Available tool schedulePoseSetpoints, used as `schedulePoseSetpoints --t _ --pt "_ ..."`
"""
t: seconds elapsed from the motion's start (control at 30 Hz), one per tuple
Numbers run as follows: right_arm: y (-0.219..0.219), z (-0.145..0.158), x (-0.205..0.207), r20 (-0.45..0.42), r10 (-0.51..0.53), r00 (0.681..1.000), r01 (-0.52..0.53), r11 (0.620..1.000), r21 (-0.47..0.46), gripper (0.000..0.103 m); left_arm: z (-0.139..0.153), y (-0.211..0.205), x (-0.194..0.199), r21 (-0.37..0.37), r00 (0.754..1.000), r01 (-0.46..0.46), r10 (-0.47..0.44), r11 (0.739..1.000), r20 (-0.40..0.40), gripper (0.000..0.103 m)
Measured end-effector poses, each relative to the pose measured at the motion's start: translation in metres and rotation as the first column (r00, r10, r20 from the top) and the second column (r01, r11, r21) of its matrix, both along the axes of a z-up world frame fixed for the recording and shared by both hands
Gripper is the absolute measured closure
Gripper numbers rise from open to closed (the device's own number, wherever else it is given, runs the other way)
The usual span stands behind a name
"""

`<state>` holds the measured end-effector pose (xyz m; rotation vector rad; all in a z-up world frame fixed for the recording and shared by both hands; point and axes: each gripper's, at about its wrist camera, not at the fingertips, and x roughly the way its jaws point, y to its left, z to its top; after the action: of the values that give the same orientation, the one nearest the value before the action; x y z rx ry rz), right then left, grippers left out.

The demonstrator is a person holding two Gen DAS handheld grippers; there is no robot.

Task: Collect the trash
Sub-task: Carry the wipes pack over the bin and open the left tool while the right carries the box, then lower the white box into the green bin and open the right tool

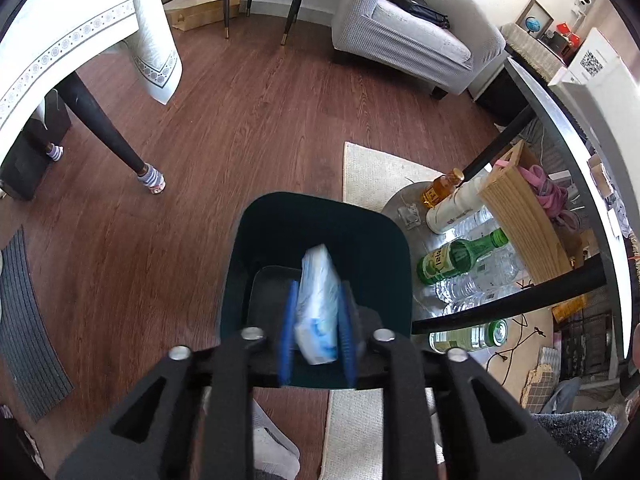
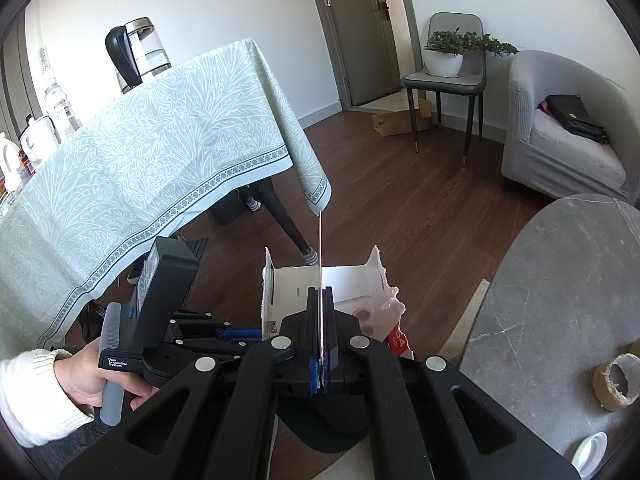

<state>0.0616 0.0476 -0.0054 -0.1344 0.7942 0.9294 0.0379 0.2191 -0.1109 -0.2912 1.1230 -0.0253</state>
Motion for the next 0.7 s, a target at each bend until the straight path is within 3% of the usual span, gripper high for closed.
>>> schedulePoseSetpoints --t 0.17,0.3,0.7 --pt "0.014 -0.01 0.002 -0.014 0.015 1.0 -0.015 1.0 -0.024 0.102 0.006 0.006 -0.004 -0.009 0.999 -0.016 0.016 1.0 0.039 0.074" --pt "0.026 -0.023 0.003 -0.03 0.023 0.999 -0.025 0.998 -0.061 0.102 0.021 0.014 -0.011 -0.003 0.995 -0.036 0.036 0.999 0.091 0.065" --pt "0.069 -0.079 0.003 -0.133 0.065 0.989 -0.091 0.975 -0.202 0.102 0.061 0.039 -0.032 0.021 0.974 -0.09 0.084 0.996 0.209 0.066"
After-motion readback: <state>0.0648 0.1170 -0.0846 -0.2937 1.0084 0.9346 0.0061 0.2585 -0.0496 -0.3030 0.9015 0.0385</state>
